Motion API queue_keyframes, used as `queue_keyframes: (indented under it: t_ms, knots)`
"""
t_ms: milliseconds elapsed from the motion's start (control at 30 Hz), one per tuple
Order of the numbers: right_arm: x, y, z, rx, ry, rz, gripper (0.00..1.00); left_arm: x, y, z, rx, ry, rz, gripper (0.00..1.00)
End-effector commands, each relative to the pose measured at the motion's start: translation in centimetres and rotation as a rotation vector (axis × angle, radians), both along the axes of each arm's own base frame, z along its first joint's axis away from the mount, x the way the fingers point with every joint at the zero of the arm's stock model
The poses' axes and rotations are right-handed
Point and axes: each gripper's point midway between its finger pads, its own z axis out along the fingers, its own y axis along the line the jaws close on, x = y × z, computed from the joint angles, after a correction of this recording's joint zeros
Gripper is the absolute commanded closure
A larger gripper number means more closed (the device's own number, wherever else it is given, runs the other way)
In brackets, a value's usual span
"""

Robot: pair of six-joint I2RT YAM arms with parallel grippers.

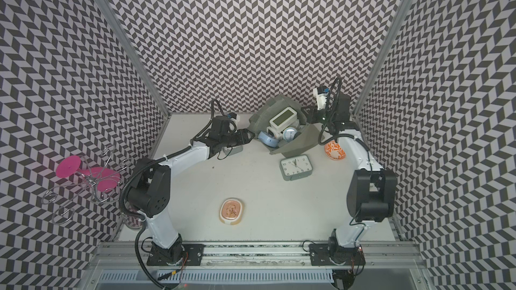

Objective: Put the alarm clock into the canvas bag
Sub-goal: Adjust the canvas bag at the center of the board.

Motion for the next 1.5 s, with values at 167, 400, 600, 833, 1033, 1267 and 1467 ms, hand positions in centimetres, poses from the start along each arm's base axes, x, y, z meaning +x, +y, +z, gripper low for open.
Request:
queue_keyframes:
  t_ms: [167, 400, 600, 833, 1033, 1267, 1467]
  knots:
    - [-0.9, 0.6, 4.3, 0.002, -0.124, 0.026, 1.0, 2.6, -2.3, 0.1, -0.076, -0.016, -0.047, 0.57]
    - [-0.4, 0.1, 5.9, -0.004, -0.166, -0.005, 1.0, 4.6, -3.6, 10.7, -0.154, -0.238, -0.128, 1.0]
    - [0.1, 0.5, 11.1, 0.018, -0.271, -0.042, 1.0, 5.9, -3.0, 26.4, -0.193, -0.548, -0.091, 1.0]
    - [-1.0, 3.5, 14.8, 0.01, -0.383, -0.081, 1.0, 9.2, -1.2, 29.4, -0.241, -0.587, -0.094, 1.0]
    - [-0.6, 4.2, 15.8, 0.042, -0.396, -0.124, 1.0, 10.7, 1.4, 26.6, -0.212, -0.56, -0.095, 1.0]
    - [-0.6, 4.6, 13.1, -0.014, -0.329, -0.162, 1.0, 11.3, 2.0, 24.7, -0.2, -0.538, -0.082, 1.0]
    - [-0.2, 3.7, 9.9, -0.051, -0.261, -0.212, 1.0, 13.1, 1.5, 21.1, -0.182, -0.491, -0.082, 1.0]
